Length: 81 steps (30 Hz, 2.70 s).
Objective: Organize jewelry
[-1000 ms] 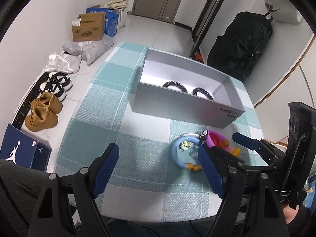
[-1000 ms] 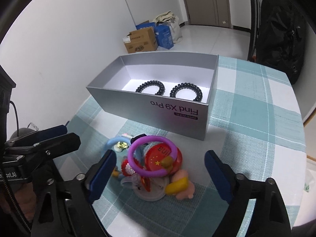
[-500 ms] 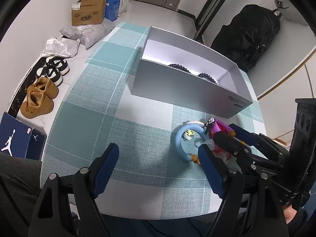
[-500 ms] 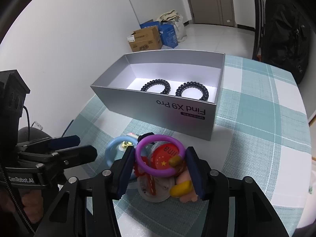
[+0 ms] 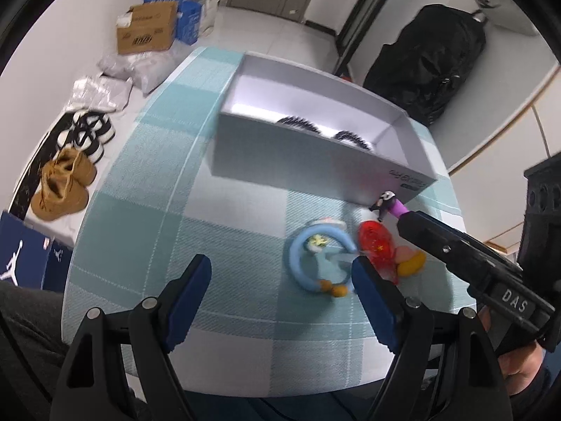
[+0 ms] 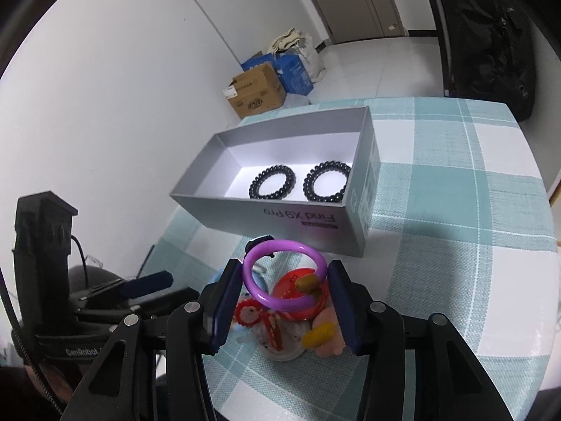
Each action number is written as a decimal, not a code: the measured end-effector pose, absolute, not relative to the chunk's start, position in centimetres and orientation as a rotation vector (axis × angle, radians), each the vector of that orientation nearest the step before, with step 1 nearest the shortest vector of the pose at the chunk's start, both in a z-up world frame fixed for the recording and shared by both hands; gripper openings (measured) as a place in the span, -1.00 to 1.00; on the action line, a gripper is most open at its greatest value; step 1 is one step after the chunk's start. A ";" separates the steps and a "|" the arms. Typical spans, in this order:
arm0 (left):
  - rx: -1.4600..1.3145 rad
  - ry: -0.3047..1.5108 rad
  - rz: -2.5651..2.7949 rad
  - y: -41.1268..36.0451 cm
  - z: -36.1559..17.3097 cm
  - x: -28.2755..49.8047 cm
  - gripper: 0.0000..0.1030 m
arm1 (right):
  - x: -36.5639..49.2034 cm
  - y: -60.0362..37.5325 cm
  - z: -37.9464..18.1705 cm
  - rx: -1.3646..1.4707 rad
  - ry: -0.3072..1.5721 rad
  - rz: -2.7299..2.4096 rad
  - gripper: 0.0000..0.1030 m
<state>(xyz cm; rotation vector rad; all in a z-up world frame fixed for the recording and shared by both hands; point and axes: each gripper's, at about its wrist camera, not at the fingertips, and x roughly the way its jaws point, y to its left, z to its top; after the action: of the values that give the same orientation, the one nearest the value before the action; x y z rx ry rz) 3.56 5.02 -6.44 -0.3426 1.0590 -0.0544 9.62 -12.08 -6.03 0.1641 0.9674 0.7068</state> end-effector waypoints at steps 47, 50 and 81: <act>-0.064 1.034 -0.201 -0.4 -6.7 3.9 -0.60 | 9.6 -15.0 -4.2 0.242 0.915 0.689 -0.05; -0.079 1.034 -0.212 0.0 -6.7 3.8 -0.62 | 9.6 -15.1 -4.3 0.240 0.917 0.687 -0.05; -0.486 0.913 -0.271 4.9 -2.6 6.4 -0.98 | 9.6 -14.9 -3.4 0.250 0.901 0.695 -0.05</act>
<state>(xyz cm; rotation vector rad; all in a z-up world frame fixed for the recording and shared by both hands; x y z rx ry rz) 6.38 4.93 -2.64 -0.4858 0.9129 -0.2710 9.55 -14.87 -3.44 0.2497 0.9008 0.6954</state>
